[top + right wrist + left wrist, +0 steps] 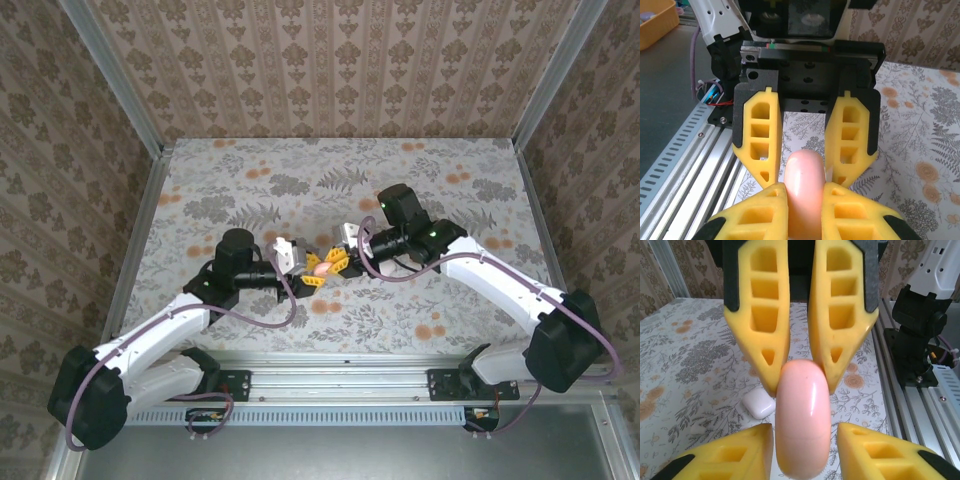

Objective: Insert wireless bluetooth earbuds into charging case

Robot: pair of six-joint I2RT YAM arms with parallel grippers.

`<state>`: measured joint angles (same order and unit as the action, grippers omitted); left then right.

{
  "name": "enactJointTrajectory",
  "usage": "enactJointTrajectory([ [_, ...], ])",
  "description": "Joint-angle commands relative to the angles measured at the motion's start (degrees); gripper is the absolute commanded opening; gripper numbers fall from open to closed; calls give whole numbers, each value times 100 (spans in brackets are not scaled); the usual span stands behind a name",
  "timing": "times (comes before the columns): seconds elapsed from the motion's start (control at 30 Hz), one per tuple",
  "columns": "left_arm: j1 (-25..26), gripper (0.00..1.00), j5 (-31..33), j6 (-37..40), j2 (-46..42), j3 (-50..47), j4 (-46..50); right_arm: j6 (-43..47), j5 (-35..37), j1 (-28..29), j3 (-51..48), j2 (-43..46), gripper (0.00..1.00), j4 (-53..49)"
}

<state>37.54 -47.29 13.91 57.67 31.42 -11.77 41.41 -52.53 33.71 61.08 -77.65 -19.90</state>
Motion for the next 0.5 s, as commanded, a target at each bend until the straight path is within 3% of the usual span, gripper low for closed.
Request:
enactJointTrajectory([
  [0.0,34,35,-157,-80,-19,115,-161,46,-209,40,150,-49,12,-35],
  [0.13,34,34,-167,-93,6,119,-183,43,-146,47,144,-52,12,-19],
  [0.37,34,21,-175,-71,69,159,-97,-44,-134,50,92,4,12,106],
  [0.43,34,18,-150,-49,69,171,-59,-61,-113,48,78,7,15,126],
  [0.47,32,18,-142,-42,67,172,-63,-78,-93,48,71,0,23,135],
])
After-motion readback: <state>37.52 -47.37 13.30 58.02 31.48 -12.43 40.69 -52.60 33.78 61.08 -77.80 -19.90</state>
